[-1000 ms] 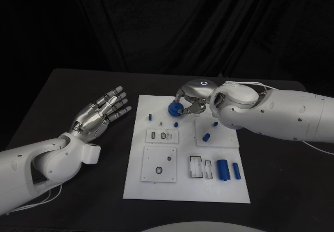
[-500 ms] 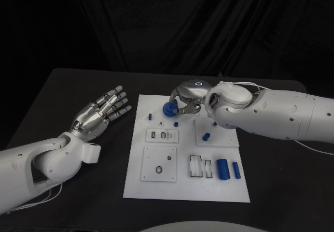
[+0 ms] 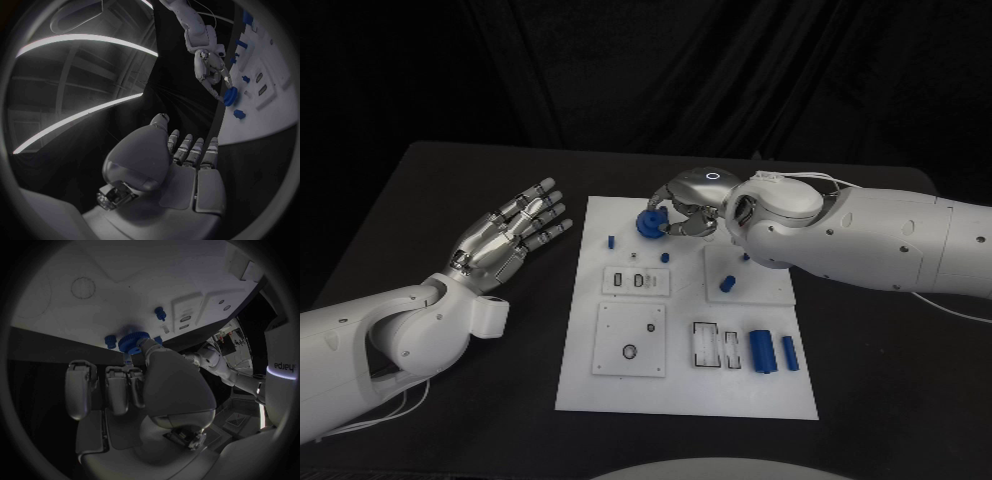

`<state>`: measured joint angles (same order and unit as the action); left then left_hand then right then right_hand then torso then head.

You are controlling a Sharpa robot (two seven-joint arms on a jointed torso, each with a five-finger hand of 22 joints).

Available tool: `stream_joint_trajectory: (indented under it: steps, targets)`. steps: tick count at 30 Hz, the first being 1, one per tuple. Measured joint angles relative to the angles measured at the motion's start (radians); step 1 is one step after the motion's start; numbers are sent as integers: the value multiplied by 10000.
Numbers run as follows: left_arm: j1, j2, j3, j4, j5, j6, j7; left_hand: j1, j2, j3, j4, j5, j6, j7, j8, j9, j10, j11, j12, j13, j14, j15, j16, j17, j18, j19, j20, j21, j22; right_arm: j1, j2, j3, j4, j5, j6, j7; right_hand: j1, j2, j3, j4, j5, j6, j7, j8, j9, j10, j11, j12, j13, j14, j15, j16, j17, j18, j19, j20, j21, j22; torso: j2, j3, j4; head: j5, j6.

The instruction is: Assemble the parts on the task board

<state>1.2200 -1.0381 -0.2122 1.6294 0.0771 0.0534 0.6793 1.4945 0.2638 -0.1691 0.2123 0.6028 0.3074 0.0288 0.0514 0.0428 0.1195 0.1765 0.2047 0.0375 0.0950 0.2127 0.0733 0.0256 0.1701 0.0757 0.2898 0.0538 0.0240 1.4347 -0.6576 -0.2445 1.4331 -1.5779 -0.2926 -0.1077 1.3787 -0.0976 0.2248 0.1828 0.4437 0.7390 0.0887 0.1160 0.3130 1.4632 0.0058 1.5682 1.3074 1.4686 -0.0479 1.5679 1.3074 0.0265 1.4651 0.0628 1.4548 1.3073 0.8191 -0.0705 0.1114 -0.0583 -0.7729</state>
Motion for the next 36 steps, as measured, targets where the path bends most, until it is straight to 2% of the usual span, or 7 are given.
stream_joint_trajectory:
  steps: [4, 10, 27, 30, 36]
  targets:
    - [-1, 0, 0, -8, 0, 7, 0, 0, 0, 0, 0, 0, 0, 0, 0, 0, 0, 0, -2, 0, 0, 0, 0, 0, 0, 0, 0, 0, 0, 0, -38, 7, 0, 0, 26, -8, 0, 1, 39, -2, 9, 190, 84, -1, -36, 0, 0, 0, 0, 0, 0, 0, 0, -14, 0, 0, -38, 8, -1, 0, -6, 5, -9]
    - [-4, 0, 0, -21, -1, 14, 0, 0, 0, 17, -16, 0, 0, 0, 0, 0, -22, 21, -3, -1, 0, 0, 0, -1, 0, 0, 0, 0, -1, 0, -132, 7, 1, -1, 53, -26, 0, 1, 46, -9, 48, 423, 117, 41, -52, 34, 34, 0, 0, 0, 0, 0, 0, -17, 0, 0, -38, 8, 0, 9, -7, 0, -16]
    - [-9, 0, 0, -41, -2, 33, 0, 0, 0, 28, -27, 0, 0, 0, 0, -1, -38, 36, -3, -1, 0, 0, 0, -1, 0, 0, 0, 0, -1, -34, -263, -16, 76, -4, 153, -35, -14, -13, 71, -36, 47, 552, 83, 63, -137, 35, 34, 0, 0, -35, 35, 0, 0, -20, 36, 35, -85, 5, 3, 11, -14, -7, -18]
    - [-10, 0, 0, -47, -1, 35, 0, 0, 0, 28, -27, 0, 0, 0, 0, -1, -38, 36, -3, -2, 0, 0, 0, -1, -166, 0, 0, 0, -1, -35, -269, -16, 92, -5, 147, -33, -43, -41, 71, -36, -153, 387, -2, -88, -234, 35, 34, 0, 0, -35, 35, 0, 0, -22, 36, 35, -144, 5, 3, 11, -15, -14, -29]
    - [-11, 0, 0, -61, -1, 37, 0, 0, 0, 27, -27, 0, 0, 0, 0, -1, -38, 36, -4, -2, 0, 0, 0, -1, -165, 0, 0, 0, -1, -35, -269, -11, 105, -6, 131, -31, -79, -77, 67, -37, -896, 311, -29, -217, -383, 35, 34, 0, 0, -35, 35, 0, 0, -22, 36, 35, -220, 4, 3, 11, -13, -21, -33]
